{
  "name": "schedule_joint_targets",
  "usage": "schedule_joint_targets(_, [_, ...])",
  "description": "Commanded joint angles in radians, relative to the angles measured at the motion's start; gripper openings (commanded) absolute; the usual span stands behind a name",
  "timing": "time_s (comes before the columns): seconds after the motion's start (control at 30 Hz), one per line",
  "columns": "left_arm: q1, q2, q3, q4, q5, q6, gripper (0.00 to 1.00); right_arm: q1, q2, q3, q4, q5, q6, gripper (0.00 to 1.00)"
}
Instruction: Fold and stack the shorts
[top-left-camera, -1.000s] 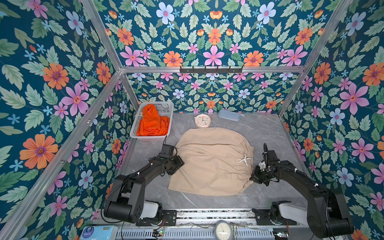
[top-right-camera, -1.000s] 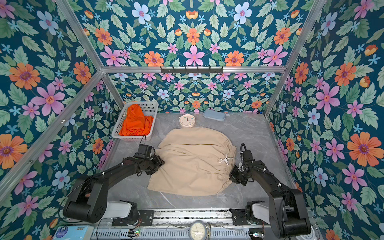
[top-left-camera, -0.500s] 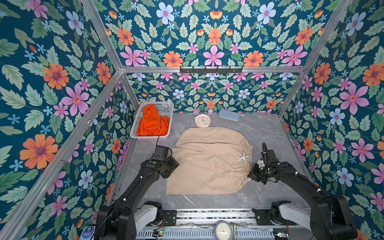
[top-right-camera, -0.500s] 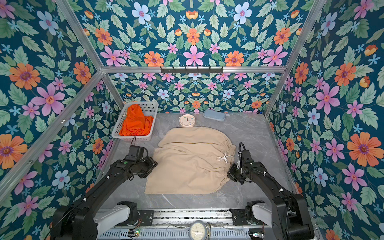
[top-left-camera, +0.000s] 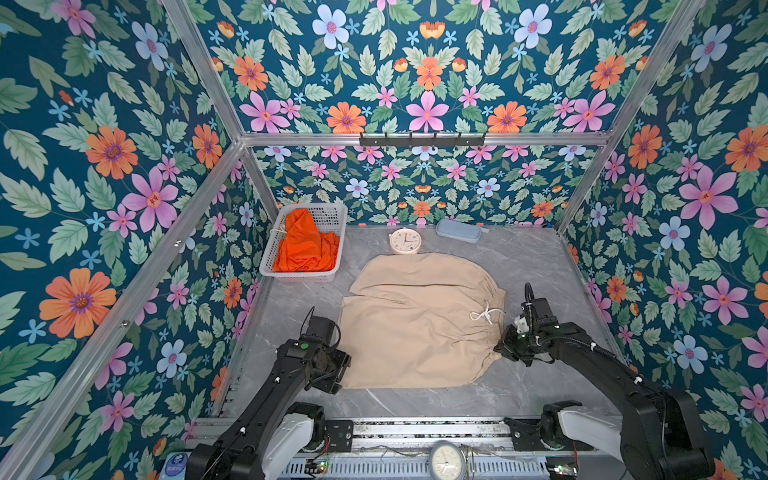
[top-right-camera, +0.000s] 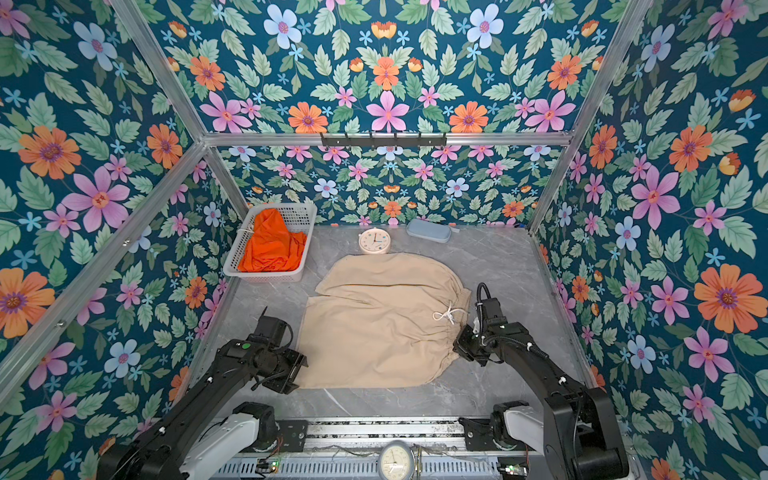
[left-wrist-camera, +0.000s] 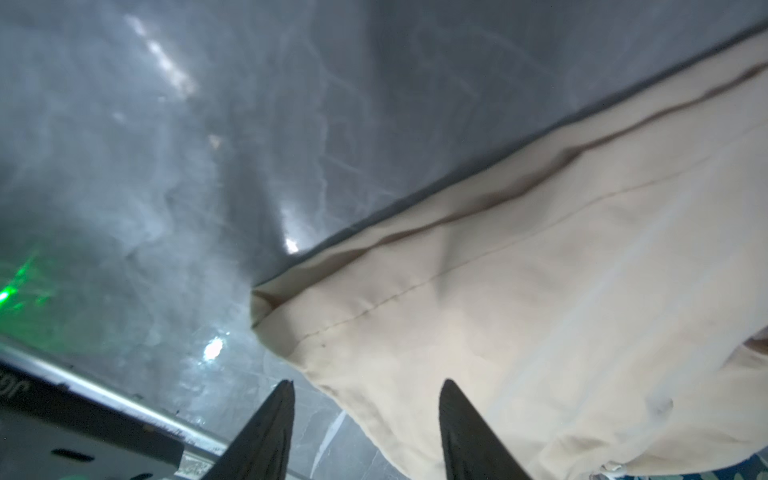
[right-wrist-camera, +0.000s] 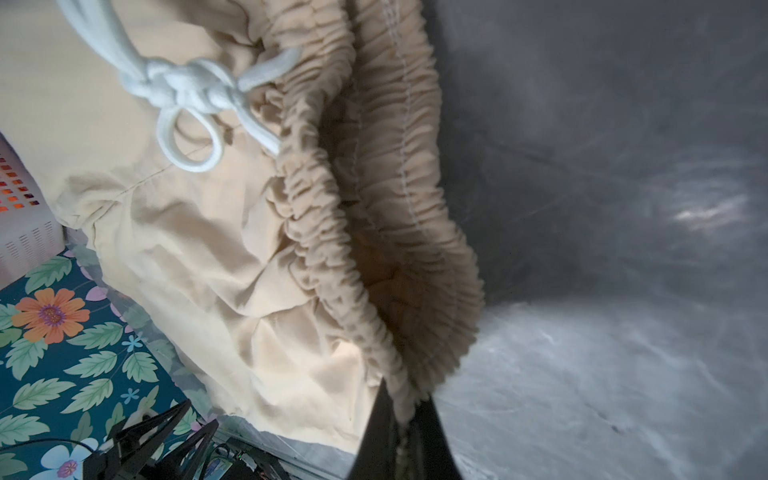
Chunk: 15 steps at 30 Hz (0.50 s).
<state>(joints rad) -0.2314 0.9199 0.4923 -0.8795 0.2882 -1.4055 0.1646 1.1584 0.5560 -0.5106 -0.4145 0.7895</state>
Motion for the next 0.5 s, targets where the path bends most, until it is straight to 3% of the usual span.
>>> schedule_joint_targets(0.0, [0.0,0.002,-0.006,-0.076,-0.03,-0.032,0.58,0.001,0.005,0.006,0.017,0.009,0.009,0.07])
schedule_joint_targets(0.3, [0.002,0.112,-0.001,-0.02,-0.107,0.038,0.56,0.004,-0.003,0.007,0.003,0.01,0.001,0.07])
schedule_joint_targets(0.47, [0.003,0.147,-0.005,0.016,-0.151,0.054,0.48,0.003,-0.02,0.004,-0.009,0.013,0.002,0.07])
